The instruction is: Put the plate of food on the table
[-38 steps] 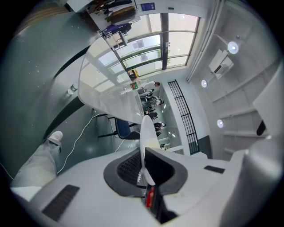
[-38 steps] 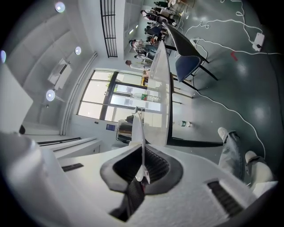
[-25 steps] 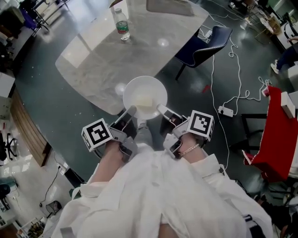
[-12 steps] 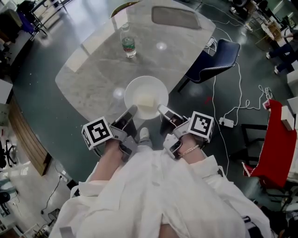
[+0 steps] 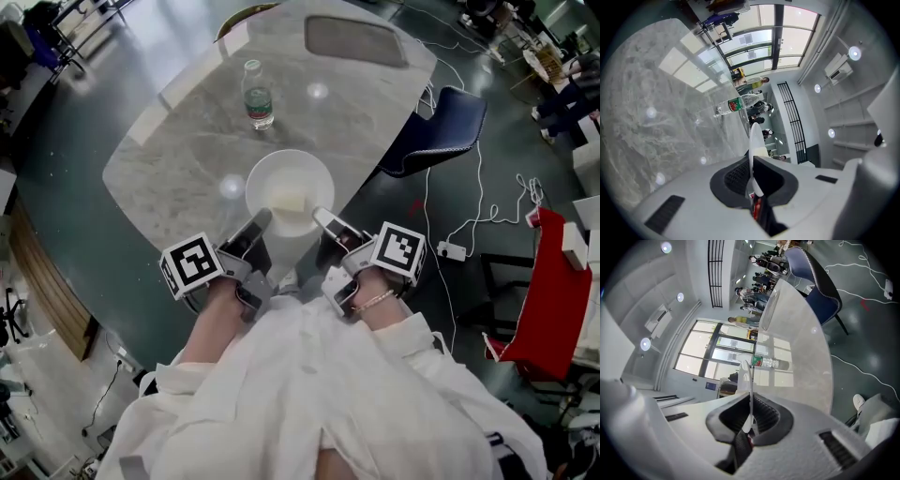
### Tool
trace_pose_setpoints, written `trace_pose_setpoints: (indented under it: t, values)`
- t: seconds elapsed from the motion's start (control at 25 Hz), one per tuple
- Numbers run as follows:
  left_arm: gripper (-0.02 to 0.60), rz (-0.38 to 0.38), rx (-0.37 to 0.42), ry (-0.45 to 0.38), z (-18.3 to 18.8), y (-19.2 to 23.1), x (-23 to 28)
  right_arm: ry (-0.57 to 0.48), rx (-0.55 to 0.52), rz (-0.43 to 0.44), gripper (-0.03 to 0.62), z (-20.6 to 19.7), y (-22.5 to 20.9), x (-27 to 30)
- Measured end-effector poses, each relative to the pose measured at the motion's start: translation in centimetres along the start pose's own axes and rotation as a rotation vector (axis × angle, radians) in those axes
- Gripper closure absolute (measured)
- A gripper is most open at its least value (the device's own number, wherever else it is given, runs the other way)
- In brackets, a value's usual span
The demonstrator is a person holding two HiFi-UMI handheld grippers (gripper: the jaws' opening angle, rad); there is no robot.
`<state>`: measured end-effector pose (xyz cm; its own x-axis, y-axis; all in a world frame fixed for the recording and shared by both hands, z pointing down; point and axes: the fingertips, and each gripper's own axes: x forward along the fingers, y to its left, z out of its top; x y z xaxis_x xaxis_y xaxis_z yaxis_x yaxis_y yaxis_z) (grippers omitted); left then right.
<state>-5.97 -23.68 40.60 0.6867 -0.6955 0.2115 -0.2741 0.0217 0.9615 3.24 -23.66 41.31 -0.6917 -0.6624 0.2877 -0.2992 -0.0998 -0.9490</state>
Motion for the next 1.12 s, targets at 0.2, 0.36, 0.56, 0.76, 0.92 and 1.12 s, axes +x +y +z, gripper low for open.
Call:
trace_pose_setpoints:
  t: [0.2,0.36,0.56,0.76,0.92,1.12]
  values:
    - [0.558,0.037,-0.049,0.006,-0.4,0.9,0.3,0.015,0.02,-0.018,0.583,0.1,-0.9,0.2]
    - [0.558,0.018,-0.038,-0.005,-0.3,1.1,0.4,0.029,0.015,-0.014,0.583,0.1,-0.9,0.4]
    - [0.558,0.019,-0.04,-0.039,0.0,0.8,0.1,0.065,-0.008,-0.007,0.583,0.3,-0.4,0.7]
    - [0.558,0.017,-0.055,-0.053,0.3,0.8,0.3,0.111,-0.013,-0.004,0.583,0.7,-0.3,1.2]
    - [0.558,0.011,-0.058,-0.063,0.6,0.5,0.7,0.14,-0.041,-0.008,0.583,1.3,0.0,1.5]
    - [0.558,0.015,-0.067,-0.078,1.2,0.6,1.7,0.17,-0.047,-0.003,0.583,2.3,0.1,2.3]
